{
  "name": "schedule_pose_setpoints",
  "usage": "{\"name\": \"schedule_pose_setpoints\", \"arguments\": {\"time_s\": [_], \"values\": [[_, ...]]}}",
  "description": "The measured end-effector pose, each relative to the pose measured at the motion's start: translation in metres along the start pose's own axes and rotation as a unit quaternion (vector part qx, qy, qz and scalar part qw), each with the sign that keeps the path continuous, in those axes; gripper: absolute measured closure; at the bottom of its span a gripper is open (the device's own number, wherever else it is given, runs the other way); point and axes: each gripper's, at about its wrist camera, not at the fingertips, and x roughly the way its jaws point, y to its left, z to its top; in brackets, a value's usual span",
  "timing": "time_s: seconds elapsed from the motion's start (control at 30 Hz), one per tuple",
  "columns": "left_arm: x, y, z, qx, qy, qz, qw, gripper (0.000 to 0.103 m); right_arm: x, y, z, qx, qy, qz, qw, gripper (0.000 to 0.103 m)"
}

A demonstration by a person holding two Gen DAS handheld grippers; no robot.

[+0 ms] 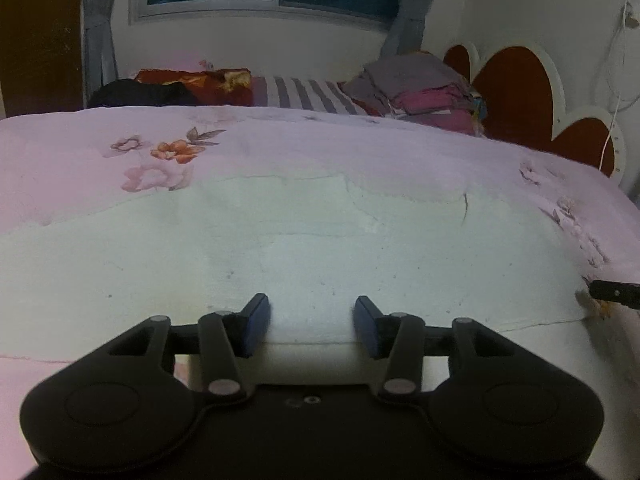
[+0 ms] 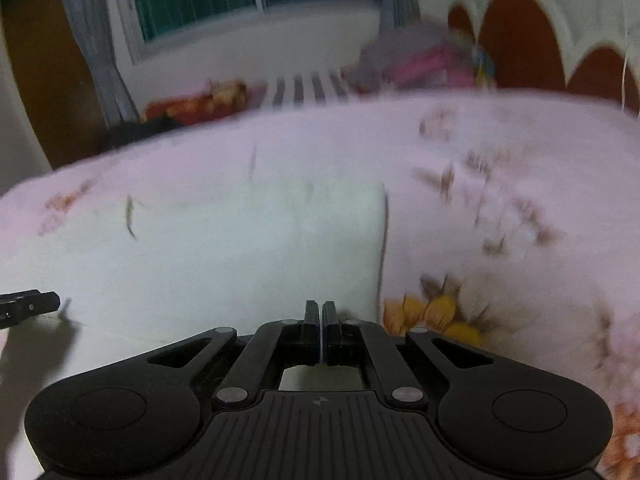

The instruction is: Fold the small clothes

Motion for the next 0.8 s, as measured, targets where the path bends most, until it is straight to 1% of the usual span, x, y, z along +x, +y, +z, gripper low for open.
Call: {"name": "schedule_pose_setpoints", "arguments": {"time_s": [0.03,0.07,0.1,0.13,0.17,0.2,0.23,0.27,0.3,0.37,0.4,0.43,0.47,0.5,0.53,0.57,0.63,0.67,0.7,0.73,0.77,0.8], "values": [[0.005,0.003,-0.002,-0.003,0.014,0.000,0.9999,0.055,0.000,0.000,-0.003,-0.007,0.002,-0.008,1.000,0.103],[0.007,0.006,-0.006,-0.005,0.012,-0.004,0.9999,0.055,0.007,-0.001,-0.006,-0.002,0.023,-0.014,1.000,0.103],[0.006,0.007,-0.007,-0.004,0.010,-0.006,0.9999,0.055,0.019,-0.005,-0.011,0.009,0.054,-0.018,0.998,0.103],[0.003,0.007,-0.005,-0.005,0.012,-0.007,0.9999,0.055,0.019,-0.007,-0.013,0.014,0.045,-0.014,0.999,0.103],[-0.002,0.008,-0.004,-0.010,0.013,-0.010,0.9998,0.053,0.017,-0.006,-0.012,0.016,0.051,-0.016,0.998,0.103],[-0.007,0.011,-0.004,-0.021,0.009,-0.016,0.9996,0.047,0.011,-0.006,-0.008,0.024,0.046,-0.017,0.998,0.103],[-0.014,0.016,-0.004,-0.033,0.002,-0.021,0.9992,0.043,0.003,-0.006,-0.007,0.032,0.032,-0.013,0.999,0.103],[-0.023,0.022,-0.007,-0.046,-0.009,-0.024,0.9986,0.031,-0.003,-0.005,-0.005,0.036,0.021,-0.010,0.999,0.103],[-0.032,0.030,-0.011,-0.057,-0.021,-0.023,0.9979,0.025,-0.011,-0.003,-0.006,0.039,0.009,-0.008,0.999,0.103],[-0.049,0.045,-0.020,-0.076,-0.035,-0.011,0.9964,0.026,-0.023,0.001,-0.008,0.042,-0.006,-0.006,0.999,0.103],[-0.057,0.058,-0.026,-0.087,-0.036,-0.003,0.9955,0.027,-0.027,0.004,-0.010,0.044,-0.005,-0.001,0.999,0.098],[-0.063,0.069,-0.031,-0.097,-0.037,0.005,0.9945,0.027,-0.030,0.007,-0.011,0.047,-0.004,0.001,0.999,0.086],[-0.071,0.085,-0.037,-0.113,-0.040,0.017,0.9926,0.031,-0.033,0.008,-0.012,0.051,-0.005,0.001,0.999,0.046],[-0.079,0.102,-0.043,-0.130,-0.043,0.031,0.9902,0.035,-0.037,0.010,-0.014,0.055,-0.015,0.003,0.998,0.025],[-0.087,0.121,-0.049,-0.147,-0.047,0.044,0.9870,0.036,-0.042,0.013,-0.017,0.056,-0.031,0.012,0.998,0.025],[-0.093,0.139,-0.054,-0.167,-0.050,0.058,0.9830,0.040,-0.044,0.016,-0.018,0.054,-0.034,0.018,0.998,0.025],[-0.107,0.183,-0.063,-0.222,-0.057,0.082,0.9699,0.047,-0.045,0.021,-0.020,0.052,-0.030,0.027,0.998,0.027],[-0.113,0.203,-0.067,-0.245,-0.064,0.088,0.9636,0.051,-0.045,0.025,-0.021,0.053,-0.032,0.031,0.998,0.035],[-0.119,0.221,-0.069,-0.265,-0.075,0.094,0.9568,0.051,-0.043,0.028,-0.020,0.054,-0.030,0.031,0.998,0.040],[-0.124,0.238,-0.072,-0.283,-0.087,0.103,0.9496,0.051,-0.042,0.031,-0.021,0.055,-0.026,0.029,0.998,0.040],[-0.128,0.256,-0.075,-0.309,-0.091,0.111,0.9402,0.051,-0.041,0.034,-0.021,0.058,-0.022,0.029,0.998,0.040],[-0.130,0.272,-0.077,-0.334,-0.093,0.111,0.9312,0.051,-0.039,0.037,-0.021,0.062,-0.020,0.030,0.997,0.040]]}}
